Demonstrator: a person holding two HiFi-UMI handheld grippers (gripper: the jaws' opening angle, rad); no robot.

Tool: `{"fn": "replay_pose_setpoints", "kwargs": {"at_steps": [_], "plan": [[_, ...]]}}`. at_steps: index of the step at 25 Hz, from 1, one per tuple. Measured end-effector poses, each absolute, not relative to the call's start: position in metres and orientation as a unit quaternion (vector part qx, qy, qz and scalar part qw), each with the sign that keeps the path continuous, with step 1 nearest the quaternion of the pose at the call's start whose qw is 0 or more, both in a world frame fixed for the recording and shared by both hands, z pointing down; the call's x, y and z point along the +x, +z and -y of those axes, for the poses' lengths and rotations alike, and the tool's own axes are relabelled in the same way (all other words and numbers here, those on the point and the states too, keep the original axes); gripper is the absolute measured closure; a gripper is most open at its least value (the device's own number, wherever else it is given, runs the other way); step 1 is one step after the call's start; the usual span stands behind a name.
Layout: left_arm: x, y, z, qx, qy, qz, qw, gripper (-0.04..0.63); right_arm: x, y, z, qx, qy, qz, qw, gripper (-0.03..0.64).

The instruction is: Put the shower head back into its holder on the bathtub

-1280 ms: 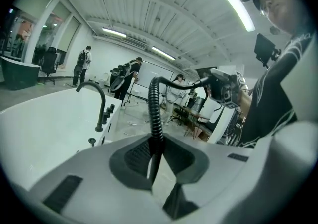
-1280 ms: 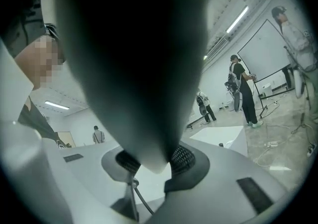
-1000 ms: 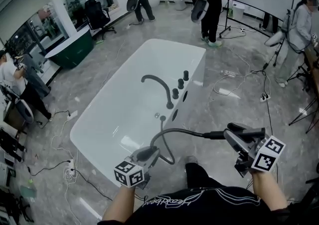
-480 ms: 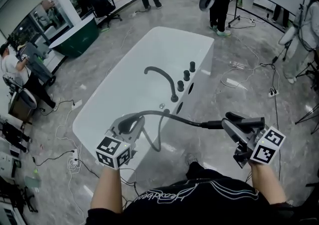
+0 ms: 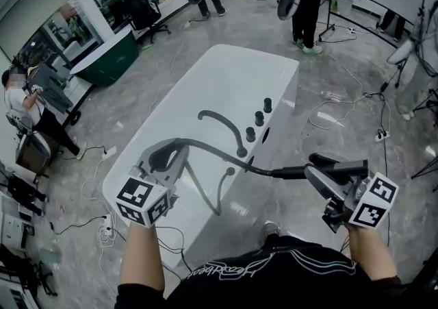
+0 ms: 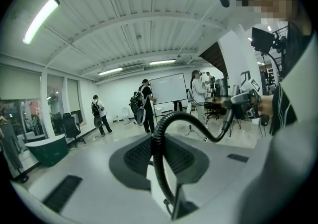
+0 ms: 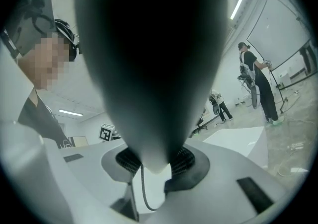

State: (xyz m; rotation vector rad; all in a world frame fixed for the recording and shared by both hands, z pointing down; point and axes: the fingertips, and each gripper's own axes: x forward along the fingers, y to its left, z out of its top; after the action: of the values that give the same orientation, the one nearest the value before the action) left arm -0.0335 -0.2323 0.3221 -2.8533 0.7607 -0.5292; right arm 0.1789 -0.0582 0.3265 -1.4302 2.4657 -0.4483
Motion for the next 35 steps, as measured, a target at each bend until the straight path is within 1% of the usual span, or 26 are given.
{"fn": "replay_pose_setpoints", "kwargs": {"at_steps": [8, 14, 22, 29, 35], "plan": [[0.006, 0.274, 0.294, -0.937, -0.157, -0.285, 0.126, 0.531, 0.211, 0.305, 0.117, -0.460, -0.146, -0.864, 0.147, 0.491], [0.013, 0.255, 0.332, -0.921, -0.165, -0.315, 0.157, 0.531, 0.228, 0.293, 0.160, -0.439, -0.134, -0.874, 0.157, 0.491], [0.007, 0.226, 0.346, -0.904, -0.147, -0.353, 0.191, 0.531, 0.223, 0.279, 0.186, -0.410, -0.111, -0.890, 0.166, 0.491], [-0.014, 0.231, 0.367, -0.901, -0.157, -0.359, 0.187, 0.531, 0.206, 0.283, 0.212, -0.403, -0.118, -0.893, 0.161, 0.491], [-0.019, 0.283, 0.386, -0.914, -0.163, -0.353, 0.117, 0.531, 0.207, 0.305, 0.230, -0.422, -0.131, -0.887, 0.132, 0.491]]}}
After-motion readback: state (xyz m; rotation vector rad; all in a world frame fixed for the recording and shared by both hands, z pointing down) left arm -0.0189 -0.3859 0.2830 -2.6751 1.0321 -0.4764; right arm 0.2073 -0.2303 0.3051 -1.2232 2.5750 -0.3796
